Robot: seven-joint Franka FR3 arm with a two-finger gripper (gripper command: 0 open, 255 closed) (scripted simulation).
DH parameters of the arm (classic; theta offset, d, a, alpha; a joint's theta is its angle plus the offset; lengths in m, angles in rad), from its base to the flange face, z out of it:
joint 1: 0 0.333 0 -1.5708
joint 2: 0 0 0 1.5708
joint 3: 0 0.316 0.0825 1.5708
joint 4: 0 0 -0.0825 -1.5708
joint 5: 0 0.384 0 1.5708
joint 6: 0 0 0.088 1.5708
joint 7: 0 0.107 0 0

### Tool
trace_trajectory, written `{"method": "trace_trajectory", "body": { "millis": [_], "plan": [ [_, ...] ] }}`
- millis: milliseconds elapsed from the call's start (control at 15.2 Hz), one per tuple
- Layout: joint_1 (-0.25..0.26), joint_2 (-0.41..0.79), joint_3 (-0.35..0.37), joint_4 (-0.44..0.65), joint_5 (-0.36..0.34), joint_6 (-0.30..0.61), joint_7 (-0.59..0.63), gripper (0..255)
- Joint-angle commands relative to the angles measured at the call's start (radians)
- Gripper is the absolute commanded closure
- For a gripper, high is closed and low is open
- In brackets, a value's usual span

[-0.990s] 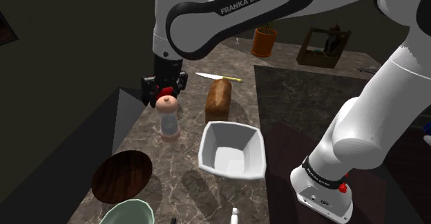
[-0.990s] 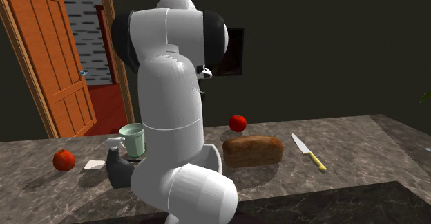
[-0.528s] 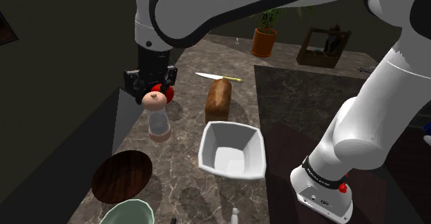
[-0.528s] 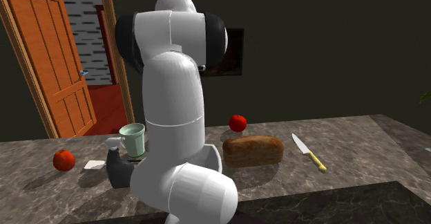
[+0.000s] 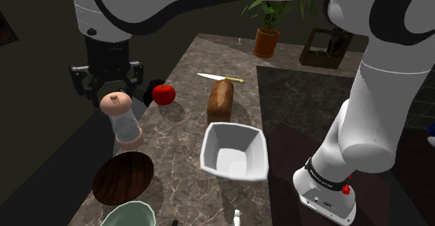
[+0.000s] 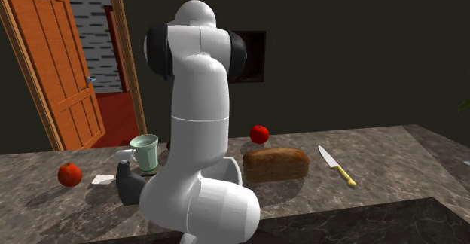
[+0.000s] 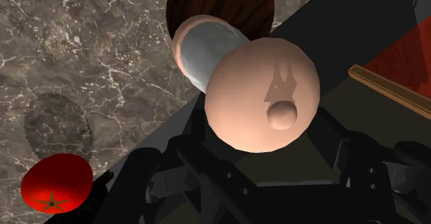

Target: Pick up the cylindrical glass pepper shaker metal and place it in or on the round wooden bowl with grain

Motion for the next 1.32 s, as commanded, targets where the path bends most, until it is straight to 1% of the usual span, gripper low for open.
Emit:
{"method": "trace_trajectory", "body": {
  "millis": [0, 132, 198, 726, 1254],
  "plan": [
    [0.046, 0.075, 0.008, 0.119, -0.05, -0.05, 0.057, 255],
    [0.098, 0.151, 0.009, 0.244, -0.094, -0.106, 0.101, 255],
    [0.104, 0.157, 0.008, 0.254, -0.097, -0.11, 0.103, 255],
    [0.092, 0.154, 0.004, 0.141, -0.097, -0.001, 0.103, 255],
    [0.088, 0.167, -0.002, 0.051, -0.106, 0.1, 0.107, 255]
  ]
}}
